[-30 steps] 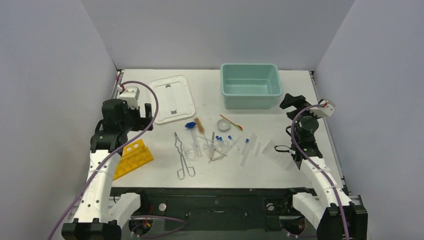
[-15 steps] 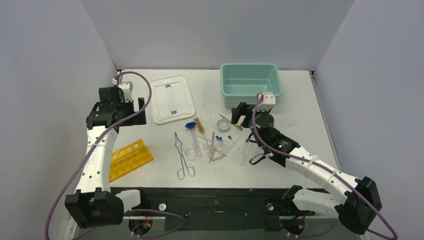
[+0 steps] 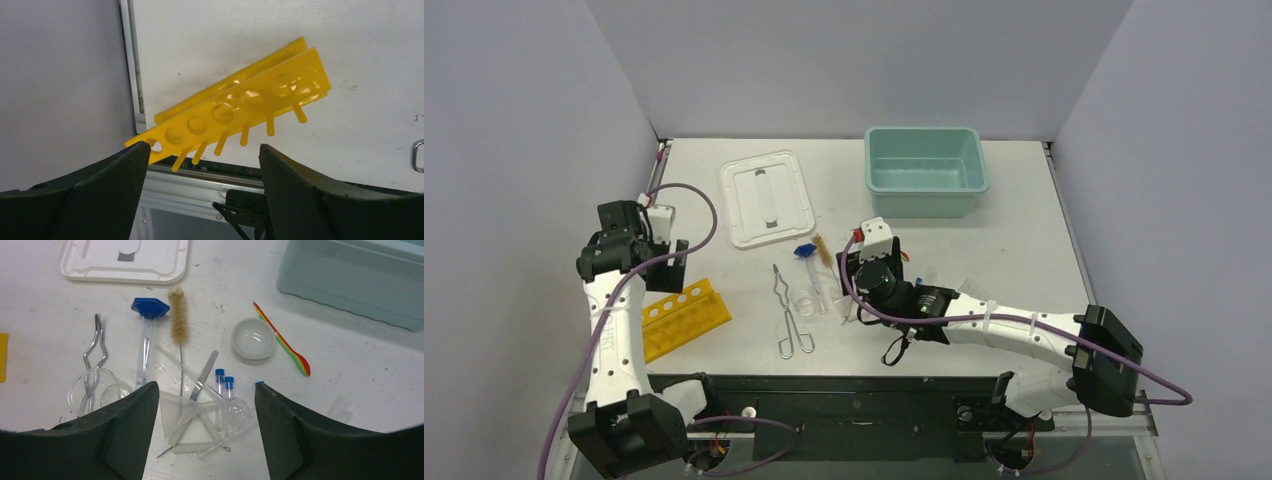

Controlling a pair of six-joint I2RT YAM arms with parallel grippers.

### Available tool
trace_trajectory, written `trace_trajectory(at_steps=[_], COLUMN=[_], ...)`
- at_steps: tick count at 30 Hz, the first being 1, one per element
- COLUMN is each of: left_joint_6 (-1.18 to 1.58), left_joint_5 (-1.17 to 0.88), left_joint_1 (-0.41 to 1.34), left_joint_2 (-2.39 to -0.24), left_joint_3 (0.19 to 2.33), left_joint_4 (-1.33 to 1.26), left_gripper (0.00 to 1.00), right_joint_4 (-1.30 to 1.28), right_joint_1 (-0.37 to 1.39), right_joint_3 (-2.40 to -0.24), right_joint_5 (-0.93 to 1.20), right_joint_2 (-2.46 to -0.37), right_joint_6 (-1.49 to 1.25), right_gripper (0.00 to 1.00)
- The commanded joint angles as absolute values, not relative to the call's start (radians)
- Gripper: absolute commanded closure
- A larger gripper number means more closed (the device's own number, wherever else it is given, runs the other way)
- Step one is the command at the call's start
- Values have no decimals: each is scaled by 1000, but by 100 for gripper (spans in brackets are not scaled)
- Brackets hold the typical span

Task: Organize the chemistry lab equipment
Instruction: Move the test tube rack to the center of the board.

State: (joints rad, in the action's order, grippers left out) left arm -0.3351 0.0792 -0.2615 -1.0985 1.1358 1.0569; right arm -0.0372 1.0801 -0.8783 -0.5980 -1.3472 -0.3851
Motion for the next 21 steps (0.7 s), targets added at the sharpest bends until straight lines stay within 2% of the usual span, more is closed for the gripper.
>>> trace_trajectory(at_steps=[1, 6, 7, 9, 14, 21], left_joint_6=[-338, -249, -241, -218, -236, -270], left_joint_5=[117, 78, 81, 127, 114, 94], left_joint_1=[-312, -314, -315, -318, -346, -348], left_joint_2=[-1105, -1139, -1145, -1147, -1166, -1241], left_joint_3=[1063, 1039, 1027, 998, 962, 922], left_joint_4=[1118, 1138, 1137, 1111, 1059, 984], left_gripper=[27, 35, 40, 44, 51, 52], right_joint_4=[-14, -8, -9, -8, 22, 5], right_joint_1=[1131, 1143, 1144, 1144, 1144, 1144], right_joint_3=[-881, -855, -853, -843, -829, -857], right_joint_5=[-674, -687, -687, -689, -681, -679], right_joint_2=[-1346, -1340, -1337, -1330, -1334, -1359], right_joint_6=[-402, -404, -403, -402, -402, -421], right_gripper=[35, 36, 37, 37, 38, 41])
